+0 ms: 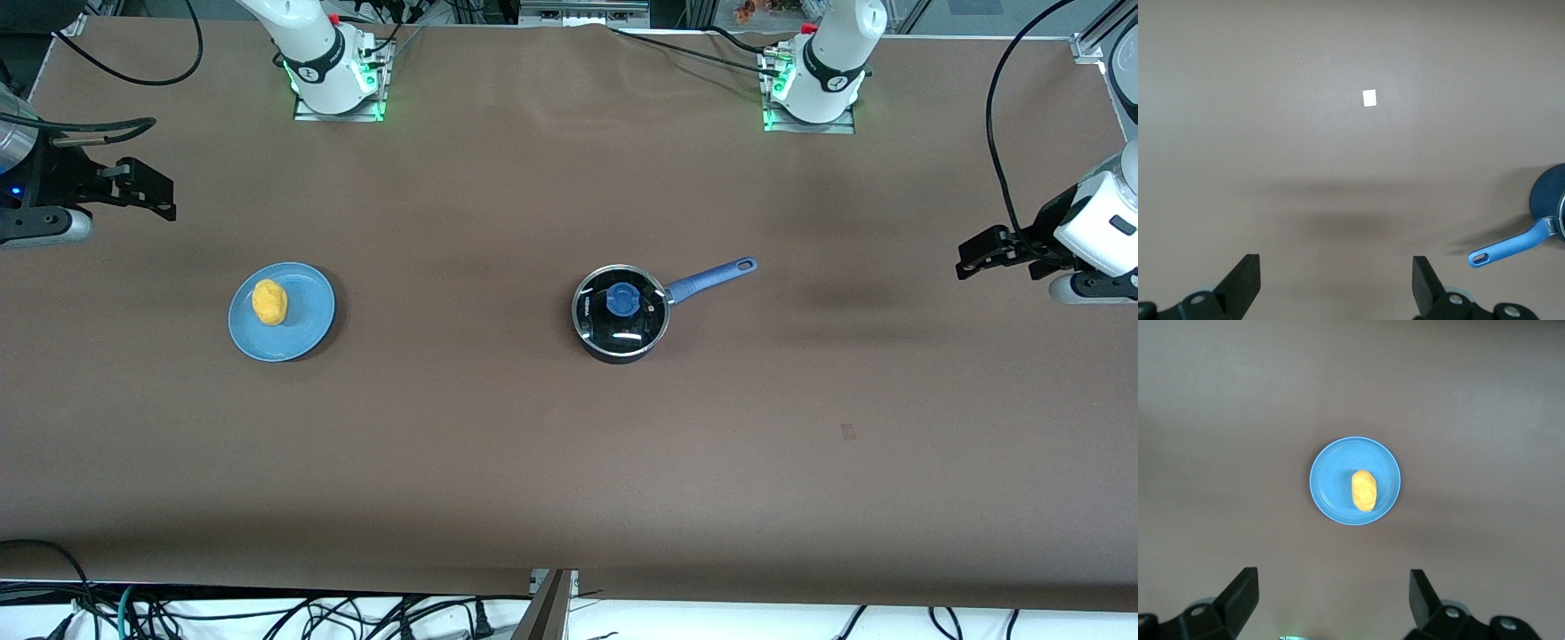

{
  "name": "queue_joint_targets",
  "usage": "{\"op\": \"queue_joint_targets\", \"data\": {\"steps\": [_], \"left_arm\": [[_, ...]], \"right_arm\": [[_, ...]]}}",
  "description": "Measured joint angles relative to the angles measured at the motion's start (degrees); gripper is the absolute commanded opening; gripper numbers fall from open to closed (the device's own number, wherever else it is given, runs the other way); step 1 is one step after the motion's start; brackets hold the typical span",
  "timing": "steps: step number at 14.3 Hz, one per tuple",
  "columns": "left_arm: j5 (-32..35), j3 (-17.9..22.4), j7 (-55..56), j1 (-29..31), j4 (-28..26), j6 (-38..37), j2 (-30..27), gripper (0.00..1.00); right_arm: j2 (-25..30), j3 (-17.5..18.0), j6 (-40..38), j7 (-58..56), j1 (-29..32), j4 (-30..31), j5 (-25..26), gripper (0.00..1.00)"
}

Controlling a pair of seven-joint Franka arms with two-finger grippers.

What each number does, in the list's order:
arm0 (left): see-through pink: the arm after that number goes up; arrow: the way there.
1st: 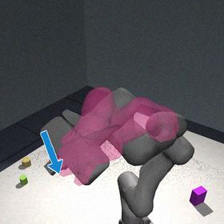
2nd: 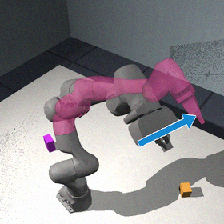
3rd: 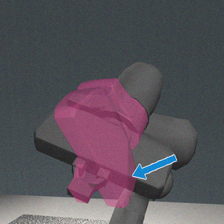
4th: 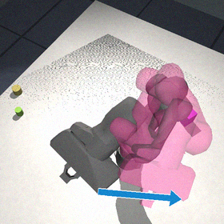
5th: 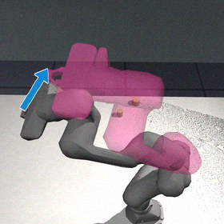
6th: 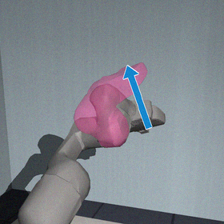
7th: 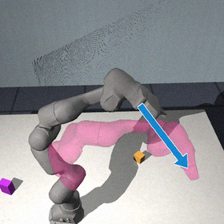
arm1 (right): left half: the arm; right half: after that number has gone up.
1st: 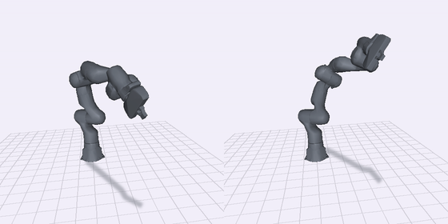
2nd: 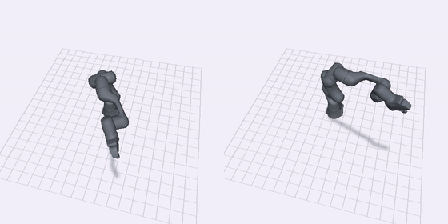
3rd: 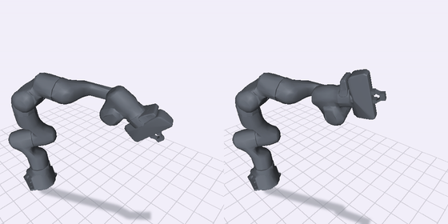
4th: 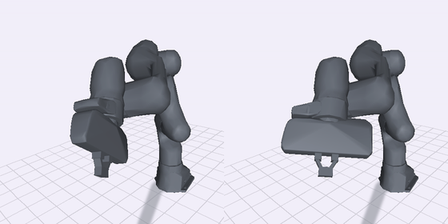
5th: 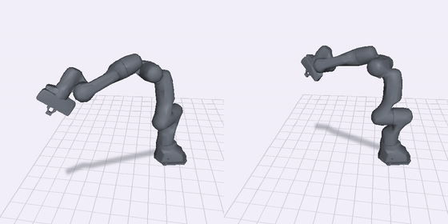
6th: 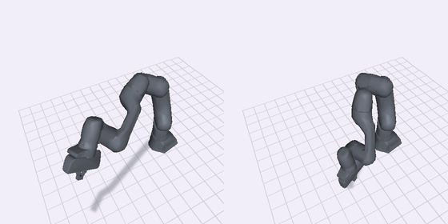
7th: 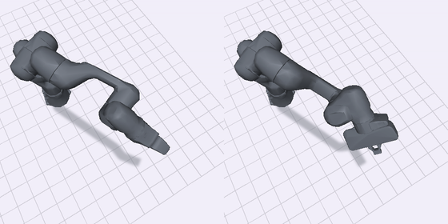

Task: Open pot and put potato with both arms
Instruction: 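Reach the left gripper to the lid knob while the right gripper approaches the potato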

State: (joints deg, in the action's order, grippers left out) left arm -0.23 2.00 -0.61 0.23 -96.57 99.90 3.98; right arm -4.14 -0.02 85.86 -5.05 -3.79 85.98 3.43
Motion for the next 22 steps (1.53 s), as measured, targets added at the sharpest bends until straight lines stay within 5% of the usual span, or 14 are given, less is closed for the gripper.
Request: {"op": "queue_joint_targets", "data": {"steps": [8, 13, 18, 22], "left_arm": [[-0.22, -1.35, 0.66, -0.06, 2.45, -7.44, -0.01, 1.0], [-5.14, -14.19, 22.07, -0.66, 2.24, -9.44, 1.54, 1.0], [-6.99, -26.66, 39.9, -2.28, 1.3, 0.82, 11.46, 1.0], [-6.05, -28.08, 50.65, -10.64, 0.98, 13.22, 21.57, 1.0]], "right_arm": [[-0.56, 0.02, 0.04, -0.01, -0.07, 0.0, -0.2, 1.0], [-0.67, 0.02, 0.06, -0.01, -0.09, 0.0, -2.15, 1.0], [-1.54, 0.01, 0.18, -0.03, -0.09, 0.13, -2.2, 1.0], [-3.97, 0.01, 1.04, -0.03, -0.09, 0.17, -2.22, 1.0]]}}
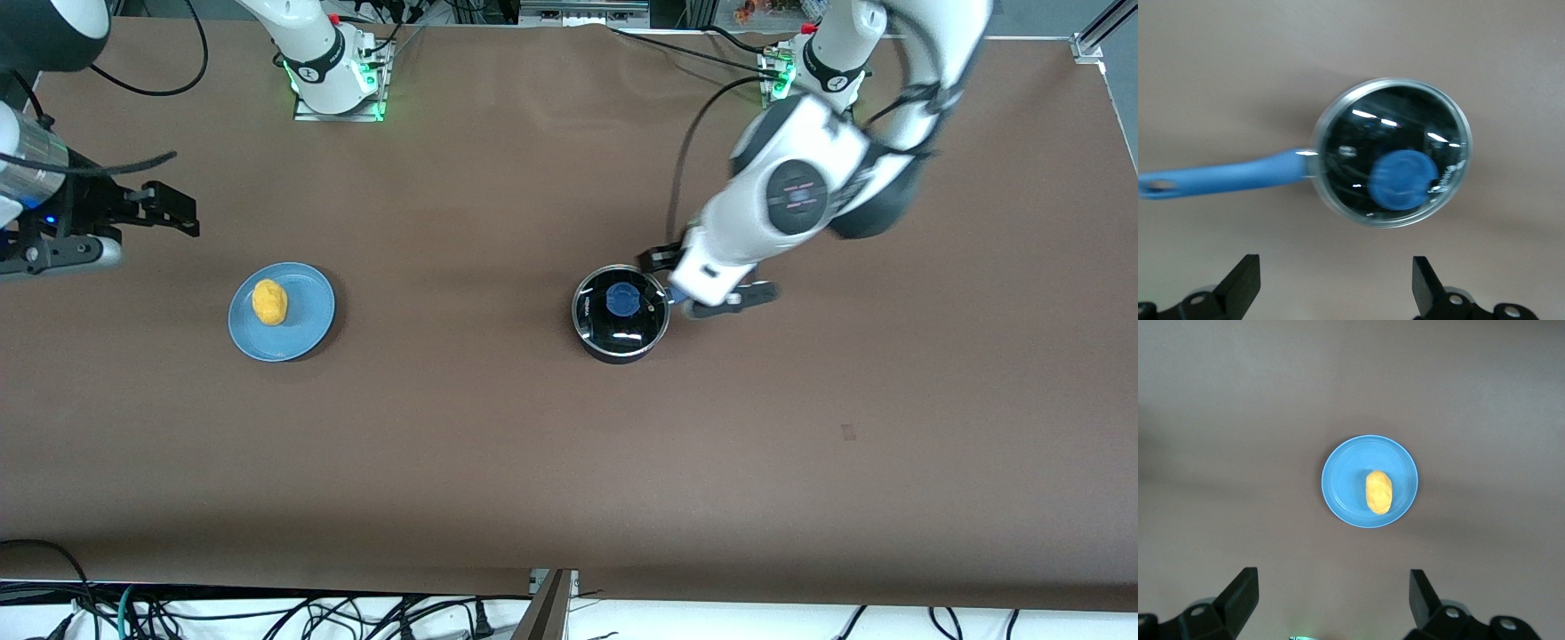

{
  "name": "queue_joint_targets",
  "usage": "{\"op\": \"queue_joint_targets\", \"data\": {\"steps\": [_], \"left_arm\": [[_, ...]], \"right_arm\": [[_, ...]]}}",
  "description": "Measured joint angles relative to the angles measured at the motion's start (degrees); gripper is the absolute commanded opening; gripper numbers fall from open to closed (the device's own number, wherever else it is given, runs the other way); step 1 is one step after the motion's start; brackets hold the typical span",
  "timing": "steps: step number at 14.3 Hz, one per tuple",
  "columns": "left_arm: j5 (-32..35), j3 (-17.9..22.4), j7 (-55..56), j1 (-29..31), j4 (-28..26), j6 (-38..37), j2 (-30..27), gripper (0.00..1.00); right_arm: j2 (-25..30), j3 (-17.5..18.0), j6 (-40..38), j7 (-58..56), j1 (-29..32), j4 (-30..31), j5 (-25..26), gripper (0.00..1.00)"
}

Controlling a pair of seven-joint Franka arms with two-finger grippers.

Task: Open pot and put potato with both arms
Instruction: 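Reach the left gripper to the lid knob while the right gripper approaches the potato, then grasp the lid knob with the left gripper while the right gripper grasps the potato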

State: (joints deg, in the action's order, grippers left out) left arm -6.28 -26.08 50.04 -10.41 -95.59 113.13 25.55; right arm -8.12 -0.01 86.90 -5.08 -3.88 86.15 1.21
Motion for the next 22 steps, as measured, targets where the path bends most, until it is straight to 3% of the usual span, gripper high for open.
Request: {"op": "queue_joint_targets", "data": {"steps": [3, 8, 12, 13, 16, 20, 22], "left_arm": [[5.09, -0.05, 5.14, -4.98, 0.3, 4.37, 4.1, 1.0], [6.34, 0.72, 5.48, -4.96, 0.89, 5.58, 5.26, 1.0], [11.3, 0.73, 5.5, -5.03, 0.93, 8.72, 7.51, 1.0], [11.51, 0.73, 5.5, -5.05, 0.94, 9.0, 8.21, 0.8], [11.97, 0.73, 5.42, -5.01, 1.04, 9.53, 9.22, 0.53], [12.03, 0.68, 5.35, -4.98, 1.79, 9.67, 9.25, 0.02], [12.03, 0.73, 4.86, -4.77, 2.11, 9.55, 9.25, 0.0]], "right_arm": [[-2.68, -0.02, 0.51, 0.0, 0.02, 0.08, 0.0, 1.0], [-6.43, 0.02, 3.22, -0.01, -0.13, 0.1, -0.01, 1.0], [-7.03, 0.03, 4.32, -0.02, -0.72, 0.09, -0.01, 1.0], [-7.13, 0.03, 4.4, -0.02, -0.84, 0.09, -0.01, 1.0], [-7.27, 0.03, 4.68, -0.02, -0.92, 0.09, -0.01, 1.0], [-9.12, 0.04, 7.59, -0.02, -0.95, 0.94, -0.21, 1.0], [-10.91, 0.04, 13.08, -0.02, -0.95, 4.29, -0.24, 1.0]]}}
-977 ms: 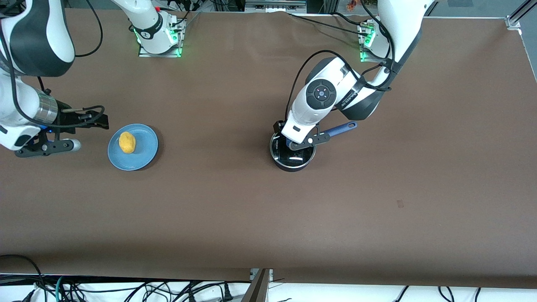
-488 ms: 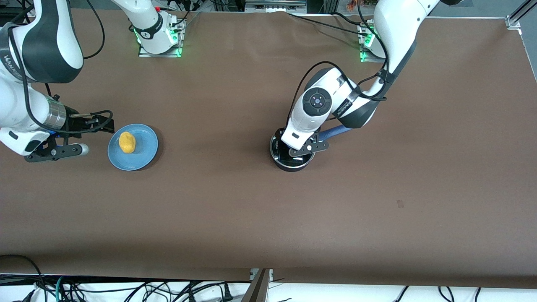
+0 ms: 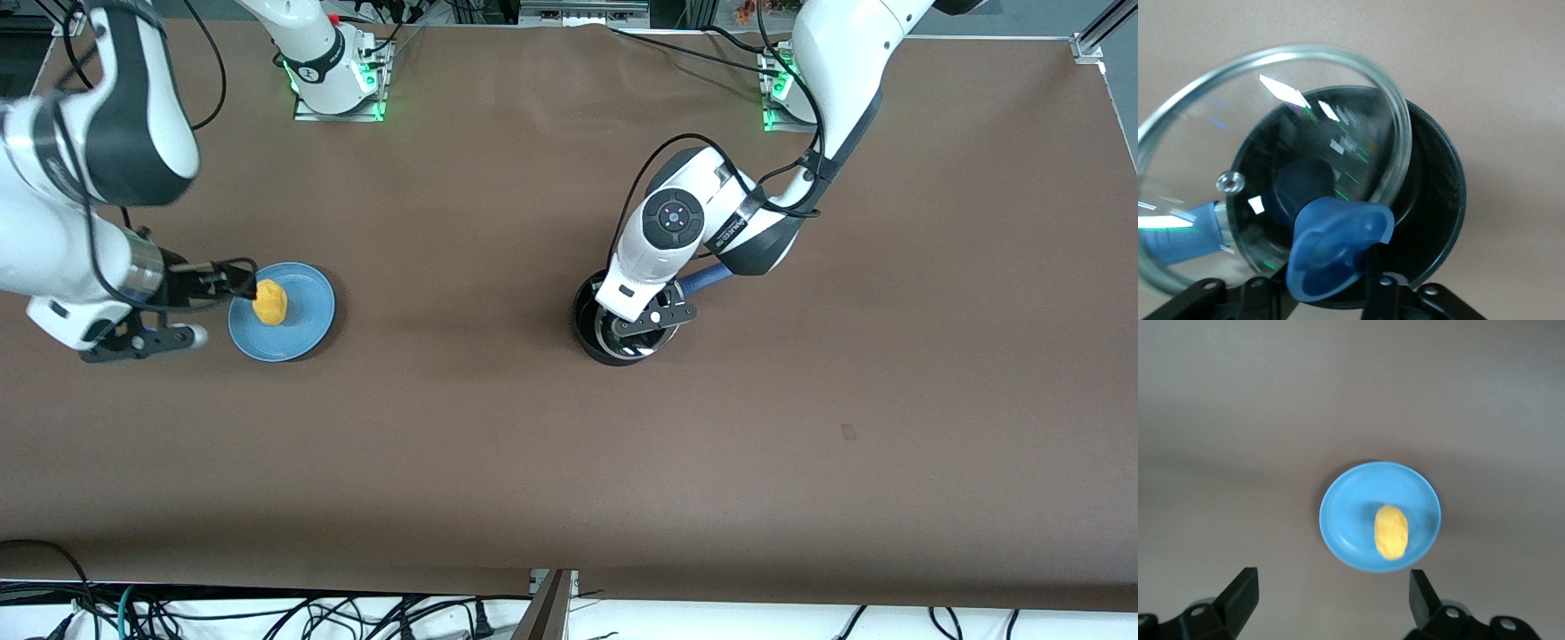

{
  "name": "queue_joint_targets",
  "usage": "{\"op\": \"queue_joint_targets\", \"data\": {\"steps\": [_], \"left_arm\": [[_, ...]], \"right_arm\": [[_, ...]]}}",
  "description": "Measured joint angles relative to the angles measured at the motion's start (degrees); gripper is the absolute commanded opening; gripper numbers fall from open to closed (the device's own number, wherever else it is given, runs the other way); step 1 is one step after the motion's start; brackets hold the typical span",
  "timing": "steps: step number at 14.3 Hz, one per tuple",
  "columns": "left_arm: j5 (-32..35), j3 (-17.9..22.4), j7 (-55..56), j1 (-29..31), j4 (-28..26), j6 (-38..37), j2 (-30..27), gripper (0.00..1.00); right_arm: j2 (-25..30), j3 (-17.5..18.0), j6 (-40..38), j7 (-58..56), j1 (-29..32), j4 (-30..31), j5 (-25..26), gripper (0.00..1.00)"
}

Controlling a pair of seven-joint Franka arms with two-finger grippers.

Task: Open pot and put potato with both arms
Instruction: 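Grasp the lid knob with the left gripper while the right gripper grasps the potato, then lift the glass lid off the saucepan with the left gripper and set it aside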

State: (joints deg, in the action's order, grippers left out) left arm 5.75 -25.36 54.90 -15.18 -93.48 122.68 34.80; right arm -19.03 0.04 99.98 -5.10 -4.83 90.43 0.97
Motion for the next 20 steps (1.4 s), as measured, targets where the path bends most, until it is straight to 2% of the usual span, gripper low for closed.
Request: {"op": "queue_joint_targets", "data": {"steps": [3, 9, 11, 14, 18, 19, 20], "left_arm": [[0.0, -0.07, -1.09, 0.82, 1.13, -1.36, -0.25, 0.0], [-0.33, -0.14, -1.44, 1.88, 2.45, -4.24, -0.88, 0.0], [-2.87, -0.17, -2.69, 3.49, 3.25, -6.7, -1.68, 0.0], [-8.35, -0.1, -12.55, 10.35, 5.47, -14.86, -3.94, 0.0], [-9.17, -0.05, -23.61, 20.16, 5.99, -22.92, -5.58, 0.0], [-9.24, 0.01, -27.01, 22.64, 5.96, -24.62, -5.53, 0.0], [-9.26, 0.07, -30.17, 25.09, 5.89, -26.02, -5.46, 0.0]], "right_arm": [[-1.93, -0.21, 8.61, 0.0, 0.2, 7.39, 0.06, 1.0], [-2.36, -2.8, 16.32, -6.27, 1.25, 16.14, 0.13, 1.0], [-2.44, -4.18, 19.0, -9.4, 1.59, 18.84, 0.13, 1.0], [-2.81, -5.69, 24.02, -11.76, 2.0, 23.26, 0.13, 1.0], [-3.13, -5.7, 30.79, -11.78, 2.0, 29.05, 0.12, 1.0], [-3.14, -5.7, 31.98, -11.78, 1.99, 30.08, 0.12, 0.94], [-3.15, -5.69, 32.7, -11.78, 1.99, 30.78, 0.12, 0.73]]}}
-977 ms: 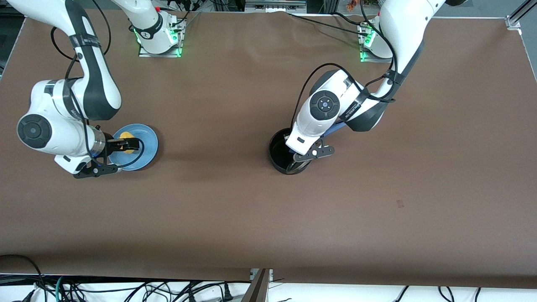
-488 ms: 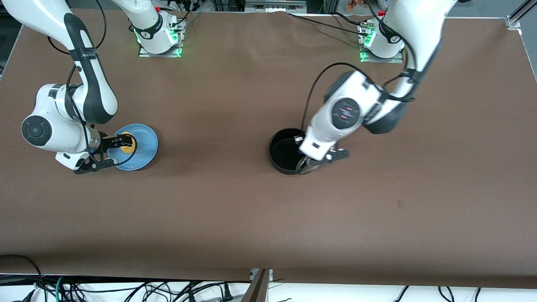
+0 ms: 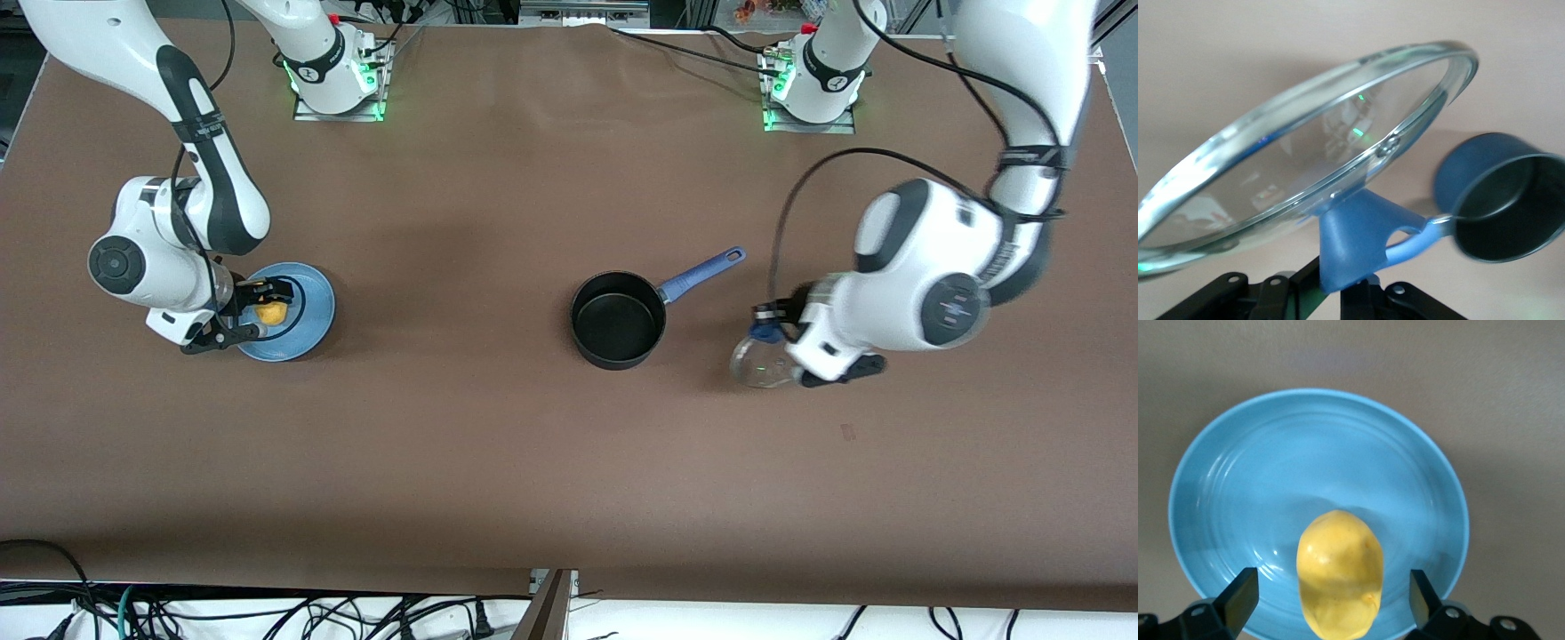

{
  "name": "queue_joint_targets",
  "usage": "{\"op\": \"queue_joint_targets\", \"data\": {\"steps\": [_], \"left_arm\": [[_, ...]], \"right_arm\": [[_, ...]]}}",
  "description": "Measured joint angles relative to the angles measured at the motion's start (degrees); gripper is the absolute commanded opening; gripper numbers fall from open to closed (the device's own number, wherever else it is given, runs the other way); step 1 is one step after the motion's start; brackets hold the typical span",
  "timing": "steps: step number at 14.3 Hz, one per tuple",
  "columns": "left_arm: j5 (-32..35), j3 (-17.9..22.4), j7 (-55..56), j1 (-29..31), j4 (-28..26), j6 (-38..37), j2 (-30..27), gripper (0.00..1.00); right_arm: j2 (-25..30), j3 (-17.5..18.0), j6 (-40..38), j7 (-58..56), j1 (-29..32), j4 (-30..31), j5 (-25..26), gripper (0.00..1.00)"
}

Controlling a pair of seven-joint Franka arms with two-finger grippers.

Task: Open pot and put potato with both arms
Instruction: 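Lift the glass lid off the saucepan with the left gripper and set it aside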

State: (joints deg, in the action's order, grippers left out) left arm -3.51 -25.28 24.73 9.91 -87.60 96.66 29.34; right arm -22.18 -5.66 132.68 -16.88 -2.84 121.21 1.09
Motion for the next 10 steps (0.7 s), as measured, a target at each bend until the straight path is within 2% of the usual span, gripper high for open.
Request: {"op": "queue_joint_targets", "data": {"steps": [2, 4, 5, 10], "left_arm": [[-0.03, 0.17, -5.67, 4.92, -0.26, -2.61, 0.37, 0.0], [-0.06, 0.32, -11.37, 9.68, -0.82, -4.23, 1.23, 0.0], [-0.07, 0.37, -13.42, 11.88, -1.07, -4.95, 2.09, 0.0], [-0.12, 0.45, -18.49, 19.22, -1.67, -6.16, 9.27, 0.0]], "right_arm": [[-0.07, 0.01, 0.56, 0.0, 0.0, 0.67, 0.0, 0.42], [-0.1, 0.0, 0.72, 0.0, 0.0, 0.9, 0.0, 0.2], [-0.18, 0.0, 0.77, 0.0, 0.02, 0.94, 0.0, 0.14], [0.41, 0.11, 0.68, 0.0, 0.02, -0.37, -0.03, 0.08]]}}
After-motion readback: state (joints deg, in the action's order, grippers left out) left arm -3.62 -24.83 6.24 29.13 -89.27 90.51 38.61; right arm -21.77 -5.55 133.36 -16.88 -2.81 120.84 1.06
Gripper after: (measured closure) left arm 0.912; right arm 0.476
